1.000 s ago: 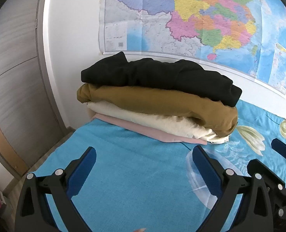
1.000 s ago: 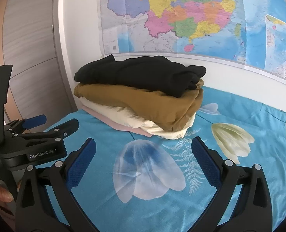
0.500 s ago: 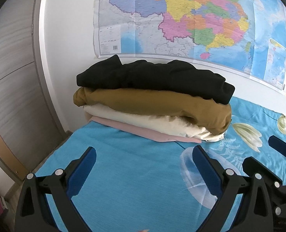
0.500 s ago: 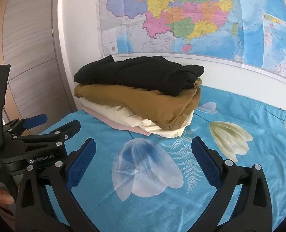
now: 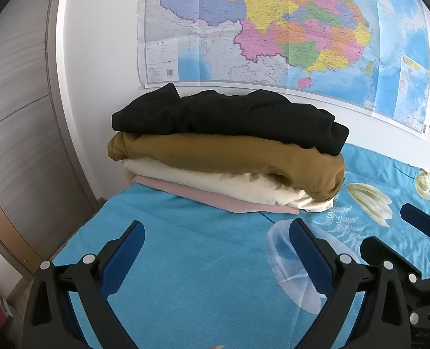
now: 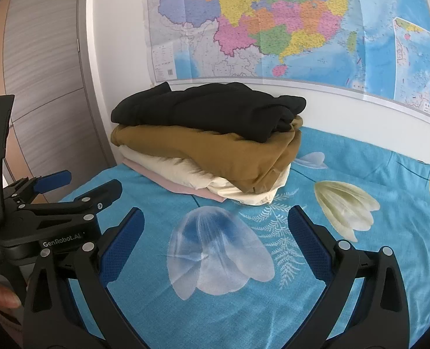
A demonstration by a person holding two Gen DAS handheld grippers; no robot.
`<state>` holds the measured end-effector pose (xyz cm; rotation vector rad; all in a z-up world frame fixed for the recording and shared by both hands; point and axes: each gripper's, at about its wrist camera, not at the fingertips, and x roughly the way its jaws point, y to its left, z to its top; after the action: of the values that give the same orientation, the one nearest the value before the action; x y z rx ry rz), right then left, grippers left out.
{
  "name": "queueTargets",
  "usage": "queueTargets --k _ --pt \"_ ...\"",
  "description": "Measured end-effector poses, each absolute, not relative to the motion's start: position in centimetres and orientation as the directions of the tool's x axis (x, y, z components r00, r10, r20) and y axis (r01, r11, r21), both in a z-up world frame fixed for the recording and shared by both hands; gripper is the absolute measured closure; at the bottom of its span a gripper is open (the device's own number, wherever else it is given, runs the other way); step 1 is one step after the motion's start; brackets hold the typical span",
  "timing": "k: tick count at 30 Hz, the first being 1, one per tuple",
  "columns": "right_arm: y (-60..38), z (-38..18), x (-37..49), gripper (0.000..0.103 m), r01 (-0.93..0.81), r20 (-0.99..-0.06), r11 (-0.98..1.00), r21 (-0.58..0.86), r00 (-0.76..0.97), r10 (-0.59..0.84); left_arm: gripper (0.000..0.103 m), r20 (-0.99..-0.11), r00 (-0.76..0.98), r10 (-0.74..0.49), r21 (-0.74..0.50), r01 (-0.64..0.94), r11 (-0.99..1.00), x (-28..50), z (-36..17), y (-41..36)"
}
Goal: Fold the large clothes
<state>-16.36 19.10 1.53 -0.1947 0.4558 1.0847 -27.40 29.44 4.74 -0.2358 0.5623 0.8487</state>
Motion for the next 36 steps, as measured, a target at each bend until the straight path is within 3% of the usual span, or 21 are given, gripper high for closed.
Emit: queueTargets --k 36 --pt "18.98 1.55 -16.27 0.006 -0.884 -0.451 0.461 0.074 0.383 0.807 0.006 -0.558 0.534 0.635 0.023 -0.755 0.655 -27.14 4.94 29.06"
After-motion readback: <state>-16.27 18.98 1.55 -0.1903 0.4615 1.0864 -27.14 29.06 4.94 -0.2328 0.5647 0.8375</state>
